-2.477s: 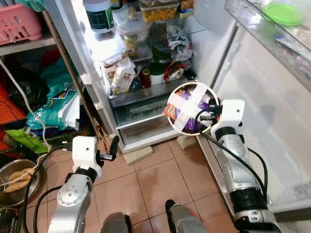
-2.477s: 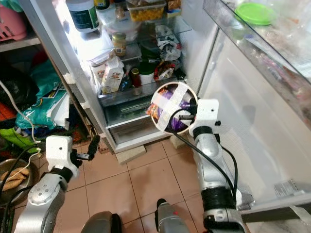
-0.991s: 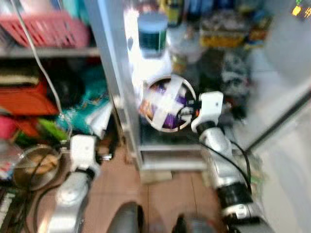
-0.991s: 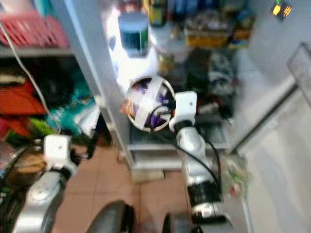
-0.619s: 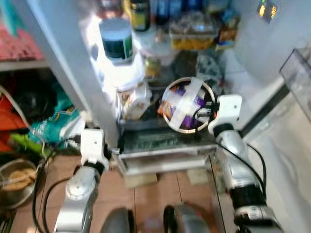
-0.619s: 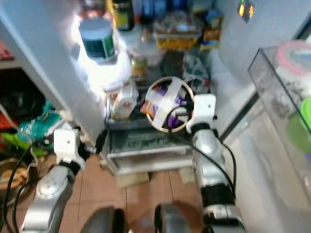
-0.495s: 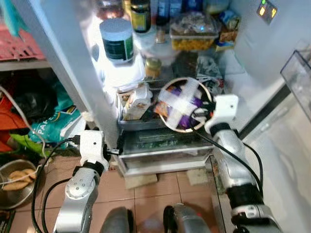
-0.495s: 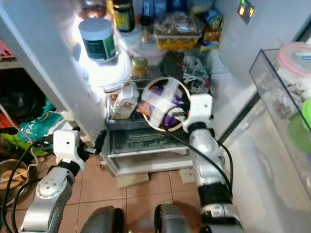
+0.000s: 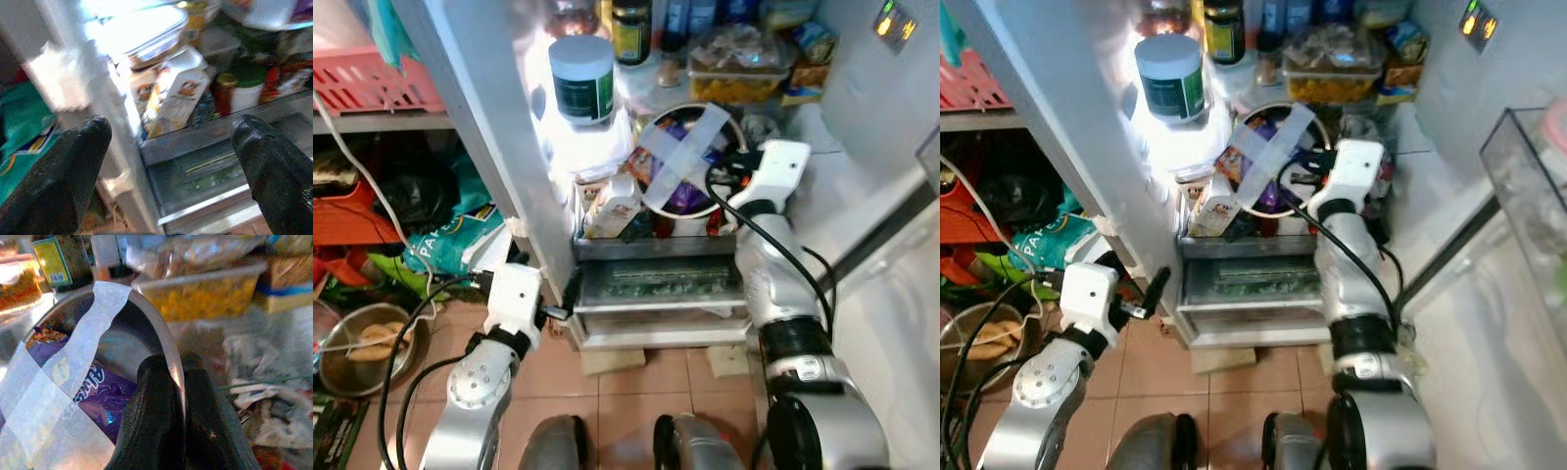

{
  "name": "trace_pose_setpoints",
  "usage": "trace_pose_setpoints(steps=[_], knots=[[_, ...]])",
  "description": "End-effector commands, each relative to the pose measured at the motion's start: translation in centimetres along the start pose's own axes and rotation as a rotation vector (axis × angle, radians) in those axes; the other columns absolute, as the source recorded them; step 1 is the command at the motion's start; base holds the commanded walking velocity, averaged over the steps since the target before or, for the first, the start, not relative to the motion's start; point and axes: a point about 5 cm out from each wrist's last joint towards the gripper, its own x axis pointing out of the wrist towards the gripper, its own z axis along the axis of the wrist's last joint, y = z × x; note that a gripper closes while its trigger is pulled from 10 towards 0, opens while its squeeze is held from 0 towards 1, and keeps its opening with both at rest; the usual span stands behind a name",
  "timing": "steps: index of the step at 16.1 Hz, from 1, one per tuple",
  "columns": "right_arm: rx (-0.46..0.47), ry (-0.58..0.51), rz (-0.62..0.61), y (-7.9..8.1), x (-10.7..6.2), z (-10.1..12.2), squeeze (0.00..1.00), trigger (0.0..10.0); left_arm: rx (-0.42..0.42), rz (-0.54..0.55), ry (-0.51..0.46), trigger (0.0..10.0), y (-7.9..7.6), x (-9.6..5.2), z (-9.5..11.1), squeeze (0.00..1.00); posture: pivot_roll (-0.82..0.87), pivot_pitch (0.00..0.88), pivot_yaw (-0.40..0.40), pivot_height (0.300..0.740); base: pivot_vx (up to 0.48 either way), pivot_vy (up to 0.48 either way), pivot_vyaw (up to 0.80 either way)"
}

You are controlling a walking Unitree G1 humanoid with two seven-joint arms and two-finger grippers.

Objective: Restocking fridge

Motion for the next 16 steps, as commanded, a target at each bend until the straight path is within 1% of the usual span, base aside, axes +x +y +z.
trace_pose_setpoints(steps=[1,3,4,6,8,9,10,11,12,14,16], knots=[[0.040,-0.018,-0.029,0.2,0.9,0.9,0.00,10.0,0.027,-0.049,-0.031,10.0,-0.6,-0.2,0.8,0.00,0.15,0.230,0.036,0.740,0.000,0.000,0.00],[0.081,-0.021,-0.055,0.4,1.8,1.3,0.00,10.0,0.045,-0.108,-0.070,10.0,-1.4,0.1,1.9,0.00,0.16,0.261,0.038,0.740,0.000,0.000,0.00],[0.101,-0.027,-0.070,0.4,2.2,1.6,0.00,10.0,0.036,-0.119,-0.074,10.0,-1.6,0.0,2.1,0.00,0.17,0.282,0.042,0.740,0.000,0.000,0.00],[0.135,-0.030,-0.106,0.4,2.9,2.2,0.00,10.0,0.016,-0.140,-0.084,10.0,-1.8,0.4,2.5,0.00,0.17,0.299,0.047,0.740,0.000,0.000,0.00],[0.176,-0.021,-0.165,0.3,3.7,2.8,0.00,10.0,0.014,-0.151,-0.088,10.0,-2.1,0.5,2.8,0.00,0.17,0.314,0.051,0.740,0.000,0.000,0.00],[0.192,-0.018,-0.191,0.3,3.9,3.0,0.00,10.0,0.014,-0.154,-0.088,10.0,-2.1,0.4,2.9,0.00,0.17,0.322,0.053,0.740,0.000,0.000,0.00],[0.228,-0.015,-0.209,0.5,4.1,3.2,0.00,10.0,0.014,-0.154,-0.086,10.0,-2.1,0.3,3.0,0.00,0.17,0.328,0.052,0.740,0.000,0.000,0.00],[0.253,-0.018,-0.210,0.8,4.3,3.4,0.00,10.0,0.015,-0.153,-0.082,10.0,-2.1,0.1,3.0,0.00,0.17,0.334,0.050,0.740,0.000,0.000,0.00],[0.251,-0.021,-0.239,1.1,4.6,3.7,0.00,10.0,0.015,-0.149,-0.073,10.0,-2.1,-0.2,2.9,0.00,0.18,0.343,0.045,0.740,0.000,0.000,0.00],[0.278,-0.003,-0.289,1.8,4.9,3.9,0.00,10.0,0.011,-0.139,-0.062,10.0,-2.1,-0.6,2.9,0.00,0.19,0.355,0.035,0.740,0.000,0.000,0.00],[0.279,0.007,-0.322,2.2,5.2,4.2,0.00,10.0,0.006,-0.131,-0.056,10.0,-2.2,-0.8,2.8,0.00,0.19,0.360,0.029,0.740,0.000,0.000,0.00]])
